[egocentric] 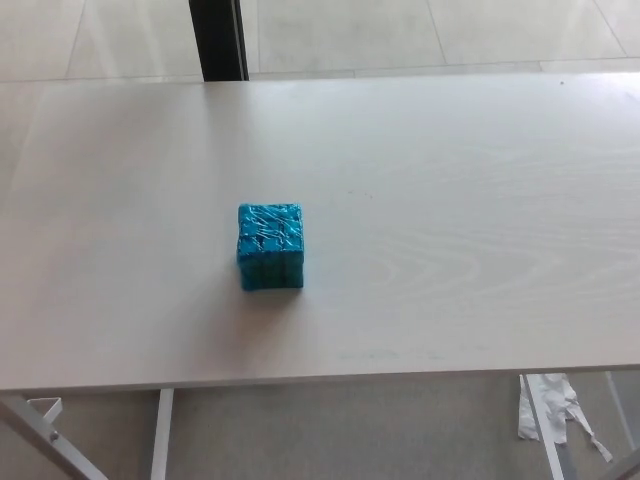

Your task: The robot uses its right hand to pick up a cube kept in the middle of the desk infront of it and hands it to a person

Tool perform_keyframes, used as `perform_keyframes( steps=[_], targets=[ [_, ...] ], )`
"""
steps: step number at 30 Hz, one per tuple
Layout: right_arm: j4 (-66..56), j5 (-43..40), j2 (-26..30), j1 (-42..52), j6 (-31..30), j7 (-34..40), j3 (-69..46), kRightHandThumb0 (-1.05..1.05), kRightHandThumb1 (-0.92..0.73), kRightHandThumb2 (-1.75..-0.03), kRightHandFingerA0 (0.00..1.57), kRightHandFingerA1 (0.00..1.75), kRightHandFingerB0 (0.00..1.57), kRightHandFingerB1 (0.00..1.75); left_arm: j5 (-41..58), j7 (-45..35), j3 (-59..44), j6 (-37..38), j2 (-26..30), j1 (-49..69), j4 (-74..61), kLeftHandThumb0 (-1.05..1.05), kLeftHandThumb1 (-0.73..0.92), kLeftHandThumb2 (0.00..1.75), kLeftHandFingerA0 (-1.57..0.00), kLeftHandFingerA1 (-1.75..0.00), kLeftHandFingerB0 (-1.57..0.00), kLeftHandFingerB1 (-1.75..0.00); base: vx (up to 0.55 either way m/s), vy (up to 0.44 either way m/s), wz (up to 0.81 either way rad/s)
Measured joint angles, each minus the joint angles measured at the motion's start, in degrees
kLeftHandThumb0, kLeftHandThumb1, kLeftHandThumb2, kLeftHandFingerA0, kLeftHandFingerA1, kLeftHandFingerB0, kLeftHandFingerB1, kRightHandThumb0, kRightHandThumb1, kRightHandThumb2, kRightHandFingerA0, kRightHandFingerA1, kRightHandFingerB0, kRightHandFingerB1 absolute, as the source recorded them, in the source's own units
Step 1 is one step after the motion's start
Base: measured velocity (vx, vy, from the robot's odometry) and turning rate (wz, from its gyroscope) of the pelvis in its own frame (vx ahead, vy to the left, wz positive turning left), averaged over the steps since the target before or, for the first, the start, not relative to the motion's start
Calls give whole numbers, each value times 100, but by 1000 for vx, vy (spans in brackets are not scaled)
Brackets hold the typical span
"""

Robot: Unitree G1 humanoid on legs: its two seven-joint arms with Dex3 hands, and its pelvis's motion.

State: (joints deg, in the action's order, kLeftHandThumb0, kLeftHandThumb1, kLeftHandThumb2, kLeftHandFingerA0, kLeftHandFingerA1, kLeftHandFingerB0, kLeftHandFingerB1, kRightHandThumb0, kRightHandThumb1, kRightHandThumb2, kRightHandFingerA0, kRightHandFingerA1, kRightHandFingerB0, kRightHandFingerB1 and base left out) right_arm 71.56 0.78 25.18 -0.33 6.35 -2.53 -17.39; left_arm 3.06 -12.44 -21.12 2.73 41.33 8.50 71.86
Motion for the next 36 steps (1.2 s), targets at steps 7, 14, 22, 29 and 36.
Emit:
perform_keyframes(
  steps=[7, 14, 22, 29, 36],
  targets=[
    [108, -64, 0, 4, 117, 0, -51, -66, -47, -83, 93, 86, 31, 47, 55, -137, -4, 0, 0, -18, 73, -66, 68, 61, -49, -56, -50, -43, 0, 0, 0],
    [-166, -565, 319, -473, 122, -7, -1198, -60, -57, -57, 84, 75, 38, 36, 213, -213, -354, -3, -2, -162, 97, -59, 48, 87, -57, -65, -34, -53, 0, 0, 0],
    [-560, -972, 685, -937, 192, -29, -1906, -69, -54, -61, 107, 166, 33, 36, 833, -353, -1636, -28, 17, -469, 117, -57, 64, 59, -59, -54, -31, -40, 0, 0, 0],
    [-1706, -1278, 797, -1391, 278, -89, -2065, -105, -60, -66, 116, 168, 45, 103, 1210, -441, -2086, -82, 207, -737, 71, -68, 50, 88, -57, -67, -34, -55, 0, 0, 0],
    [-3062, -1402, 686, -1735, 269, -128, -1907, -102, -28, -93, 63, 79, 40, 81, 1308, -462, -2097, -88, 177, -775, 106, -62, 47, 86, -58, -66, -36, -55, 0, 0, 0]
  ],
)
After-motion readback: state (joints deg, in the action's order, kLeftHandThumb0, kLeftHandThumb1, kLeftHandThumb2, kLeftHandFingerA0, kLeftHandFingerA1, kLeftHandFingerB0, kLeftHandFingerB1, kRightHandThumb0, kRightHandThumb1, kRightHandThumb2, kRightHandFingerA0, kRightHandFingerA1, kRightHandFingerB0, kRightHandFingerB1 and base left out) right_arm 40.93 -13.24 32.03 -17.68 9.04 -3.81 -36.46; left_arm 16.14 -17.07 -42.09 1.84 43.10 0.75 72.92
